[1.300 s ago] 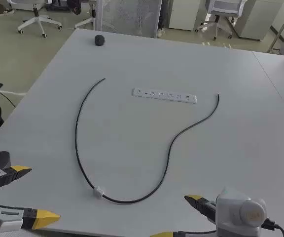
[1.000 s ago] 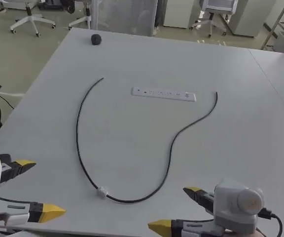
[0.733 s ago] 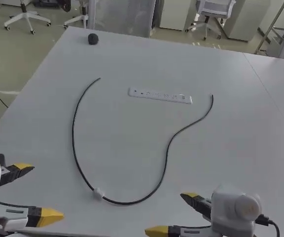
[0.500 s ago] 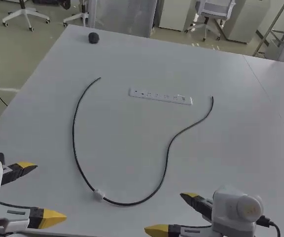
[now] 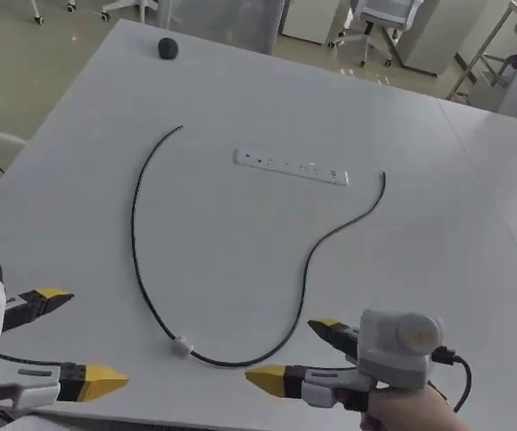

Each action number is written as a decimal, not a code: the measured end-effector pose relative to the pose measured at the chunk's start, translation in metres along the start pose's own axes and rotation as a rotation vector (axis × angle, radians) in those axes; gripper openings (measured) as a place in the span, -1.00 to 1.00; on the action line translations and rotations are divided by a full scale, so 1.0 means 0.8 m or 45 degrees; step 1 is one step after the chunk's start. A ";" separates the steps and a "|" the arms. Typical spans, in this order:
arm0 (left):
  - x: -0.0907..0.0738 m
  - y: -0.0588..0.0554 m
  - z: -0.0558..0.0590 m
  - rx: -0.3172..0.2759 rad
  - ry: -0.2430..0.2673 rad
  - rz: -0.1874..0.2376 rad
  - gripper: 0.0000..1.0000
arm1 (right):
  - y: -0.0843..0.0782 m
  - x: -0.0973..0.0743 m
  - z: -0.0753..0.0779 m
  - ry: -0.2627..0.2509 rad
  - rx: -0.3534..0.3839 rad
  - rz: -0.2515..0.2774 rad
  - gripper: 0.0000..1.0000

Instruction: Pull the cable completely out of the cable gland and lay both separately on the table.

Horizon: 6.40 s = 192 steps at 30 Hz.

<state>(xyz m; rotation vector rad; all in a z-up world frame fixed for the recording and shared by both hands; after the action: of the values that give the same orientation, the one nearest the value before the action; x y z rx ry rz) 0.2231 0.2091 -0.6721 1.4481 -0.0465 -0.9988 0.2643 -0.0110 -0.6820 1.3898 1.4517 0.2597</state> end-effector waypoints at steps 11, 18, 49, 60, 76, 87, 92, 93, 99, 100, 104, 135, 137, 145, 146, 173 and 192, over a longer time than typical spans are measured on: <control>0.004 -0.019 0.000 -0.022 -0.072 -0.053 0.95 | -0.005 0.063 0.006 -0.012 -0.050 -0.244 0.48; 0.004 -0.029 -0.002 -0.031 -0.094 -0.103 0.91 | -0.014 0.096 0.017 0.020 -0.135 -0.412 0.28; 0.011 -0.034 -0.004 -0.024 -0.100 -0.100 0.87 | -0.053 0.195 0.019 0.142 -0.276 -0.785 -0.36; 0.009 -0.040 -0.005 -0.028 -0.098 -0.106 0.85 | -0.062 0.201 0.016 0.136 -0.308 -0.832 -0.50; 0.005 -0.042 -0.005 -0.011 -0.085 -0.096 0.85 | -0.066 0.203 0.018 0.115 -0.282 -0.829 -0.80; 0.001 -0.039 -0.010 -0.064 -0.093 -0.075 0.81 | -0.067 0.205 0.016 0.080 -0.320 -0.834 -0.85; 0.003 -0.041 -0.008 -0.029 -0.104 -0.093 0.80 | -0.066 0.204 0.016 0.063 -0.304 -0.842 -0.86; 0.003 -0.042 -0.008 -0.022 -0.107 -0.097 0.80 | -0.065 0.203 0.015 0.063 -0.302 -0.839 -0.86; 0.006 -0.044 -0.007 0.004 -0.118 -0.114 0.78 | -0.062 0.197 0.014 0.083 -0.277 -0.848 -0.86; 0.006 -0.044 -0.006 0.005 -0.122 -0.117 0.77 | -0.060 0.195 0.014 0.088 -0.279 -0.844 -0.86; 0.007 -0.036 -0.008 0.015 -0.128 -0.112 0.77 | -0.056 0.188 0.014 0.097 -0.286 -0.837 -0.87; 0.065 0.016 0.025 0.216 -0.304 -0.076 0.72 | 0.013 0.130 -0.046 0.152 -0.429 -0.734 -0.88; 0.069 0.016 0.030 0.239 -0.329 -0.078 0.73 | 0.015 0.124 -0.051 0.153 -0.461 -0.742 -0.88; 0.080 0.028 0.046 0.271 -0.395 -0.052 0.57 | 0.022 0.107 -0.068 0.164 -0.582 -0.740 -0.88; 0.081 0.030 0.049 0.261 -0.413 -0.053 0.52 | 0.023 0.104 -0.069 0.166 -0.601 -0.741 -0.88; 0.093 0.053 0.085 0.233 -0.637 0.020 -0.46 | 0.033 0.075 -0.089 0.219 -0.960 -0.728 -0.88; 0.085 0.047 0.103 0.263 -0.701 -0.003 -0.67 | 0.030 0.071 -0.093 0.241 -1.003 -0.727 -0.87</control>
<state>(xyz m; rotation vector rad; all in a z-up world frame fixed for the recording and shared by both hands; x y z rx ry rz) 0.2370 0.0968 -0.6614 1.3155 -0.5614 -1.4011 0.2344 0.0788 -0.6626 0.3065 1.5869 0.5279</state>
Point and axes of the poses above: the centre of the closed fingertips' face, and the gripper's own axes: x roughly forward along the fingers, z roughly to its right, y roughly out of its top, the point moved 2 cm from there along -x, roughly backward along the fingers, and after that the axes turned 9 degrees about y, right-handed, at the moved point
